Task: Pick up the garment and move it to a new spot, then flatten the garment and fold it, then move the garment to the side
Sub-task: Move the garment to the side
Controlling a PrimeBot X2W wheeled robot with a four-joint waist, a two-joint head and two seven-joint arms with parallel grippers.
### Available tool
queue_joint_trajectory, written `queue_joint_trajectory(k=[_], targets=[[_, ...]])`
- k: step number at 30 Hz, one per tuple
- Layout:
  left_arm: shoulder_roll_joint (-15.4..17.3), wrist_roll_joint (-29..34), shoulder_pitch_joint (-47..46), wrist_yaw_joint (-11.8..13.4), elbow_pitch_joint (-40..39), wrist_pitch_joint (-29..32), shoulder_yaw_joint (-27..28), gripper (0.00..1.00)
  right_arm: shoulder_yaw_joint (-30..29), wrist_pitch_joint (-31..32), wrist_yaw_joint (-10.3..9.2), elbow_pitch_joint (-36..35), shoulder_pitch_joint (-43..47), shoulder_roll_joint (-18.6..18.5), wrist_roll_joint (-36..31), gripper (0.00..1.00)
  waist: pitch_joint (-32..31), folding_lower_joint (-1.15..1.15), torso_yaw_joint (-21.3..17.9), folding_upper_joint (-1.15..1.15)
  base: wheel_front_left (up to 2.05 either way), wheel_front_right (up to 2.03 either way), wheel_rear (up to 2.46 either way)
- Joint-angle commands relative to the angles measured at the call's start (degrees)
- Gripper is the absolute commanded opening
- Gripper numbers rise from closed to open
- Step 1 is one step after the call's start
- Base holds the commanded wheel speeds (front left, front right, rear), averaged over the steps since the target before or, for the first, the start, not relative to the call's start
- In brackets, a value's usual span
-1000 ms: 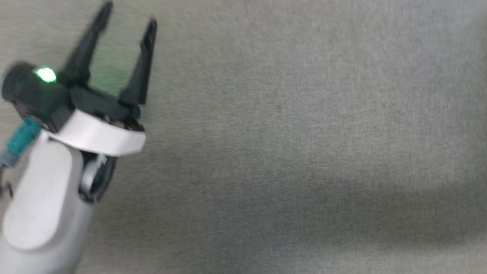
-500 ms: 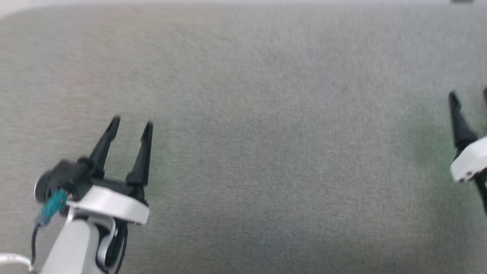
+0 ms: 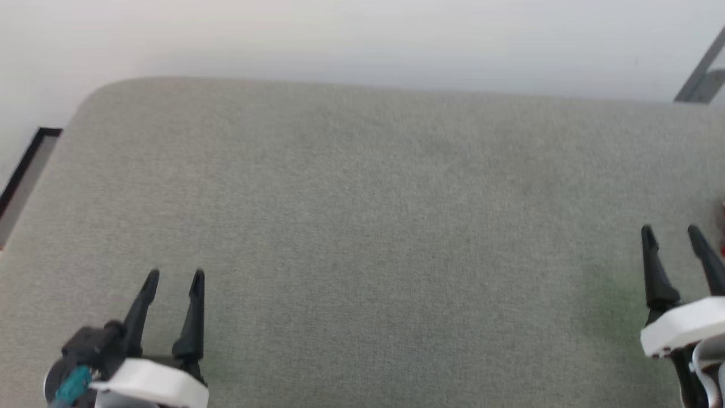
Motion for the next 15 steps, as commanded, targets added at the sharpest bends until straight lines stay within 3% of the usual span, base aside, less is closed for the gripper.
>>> queue_joint_trajectory(k=[1,15], targets=[[-0.3,0.3,0.9,0.2,-0.3,-0.1,0.3,1.0,0.0,-0.5,-0.03,-0.7,0.7,0.3,0.1,1.0,-1.3,0.0,0.7,0.0,0.0,0.0,0.0],[-1.5,2.0,8.8,0.2,-6.0,-0.1,3.0,1.0,-3.8,1.0,-0.03,-11.2,10.6,5.5,-4.8,1.0,-4.5,0.0,2.0,0.0,0.0,0.0,0.0]])
